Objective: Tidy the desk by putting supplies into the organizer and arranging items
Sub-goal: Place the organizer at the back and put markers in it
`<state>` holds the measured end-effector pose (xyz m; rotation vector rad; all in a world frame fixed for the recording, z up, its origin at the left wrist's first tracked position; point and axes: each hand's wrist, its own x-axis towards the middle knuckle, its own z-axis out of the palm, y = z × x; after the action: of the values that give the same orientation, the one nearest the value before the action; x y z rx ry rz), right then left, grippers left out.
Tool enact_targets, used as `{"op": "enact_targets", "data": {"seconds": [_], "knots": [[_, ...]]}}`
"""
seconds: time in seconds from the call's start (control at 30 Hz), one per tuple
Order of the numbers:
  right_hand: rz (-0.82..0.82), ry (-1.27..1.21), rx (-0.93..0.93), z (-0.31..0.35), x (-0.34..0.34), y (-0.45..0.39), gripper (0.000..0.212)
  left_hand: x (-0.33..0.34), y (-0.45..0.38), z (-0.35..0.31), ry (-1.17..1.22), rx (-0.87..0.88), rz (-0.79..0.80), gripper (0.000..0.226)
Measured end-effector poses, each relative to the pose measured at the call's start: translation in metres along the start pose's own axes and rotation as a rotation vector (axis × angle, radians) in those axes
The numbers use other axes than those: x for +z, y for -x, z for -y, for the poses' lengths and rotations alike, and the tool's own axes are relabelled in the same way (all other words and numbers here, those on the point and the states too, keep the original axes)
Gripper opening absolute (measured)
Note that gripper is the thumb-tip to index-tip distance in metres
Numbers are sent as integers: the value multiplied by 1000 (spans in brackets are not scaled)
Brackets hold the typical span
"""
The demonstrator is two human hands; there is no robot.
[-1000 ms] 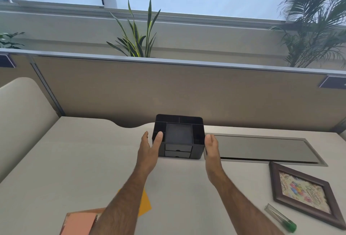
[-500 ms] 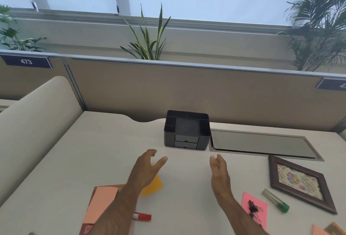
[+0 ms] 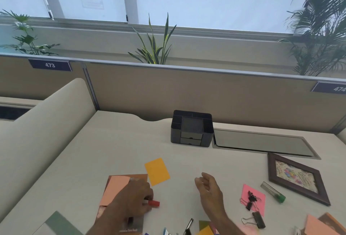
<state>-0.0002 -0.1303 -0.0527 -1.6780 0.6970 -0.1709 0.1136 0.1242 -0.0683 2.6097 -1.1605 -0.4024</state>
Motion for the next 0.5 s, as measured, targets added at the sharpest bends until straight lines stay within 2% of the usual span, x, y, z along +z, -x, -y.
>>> {"op": "enact_targets", "data": {"seconds": [0.1, 0.17, 0.27, 0.37, 0.5], "knots": [[35, 15, -13, 1, 9, 5, 28, 6, 0, -1, 38, -39, -69, 38], [54, 20, -14, 2, 17, 6, 27, 5, -5, -11, 147, -85, -194, 43], [99, -42, -9, 8, 26, 2, 32, -4, -21, -35, 351, -126, -412, 28], [175, -184, -20, 22, 33, -4, 41, -15, -41, -59, 465, -72, -526, 17], [165, -264, -118, 49, 38, -12, 18, -25, -60, -79, 501, -27, -590, 8]]}}
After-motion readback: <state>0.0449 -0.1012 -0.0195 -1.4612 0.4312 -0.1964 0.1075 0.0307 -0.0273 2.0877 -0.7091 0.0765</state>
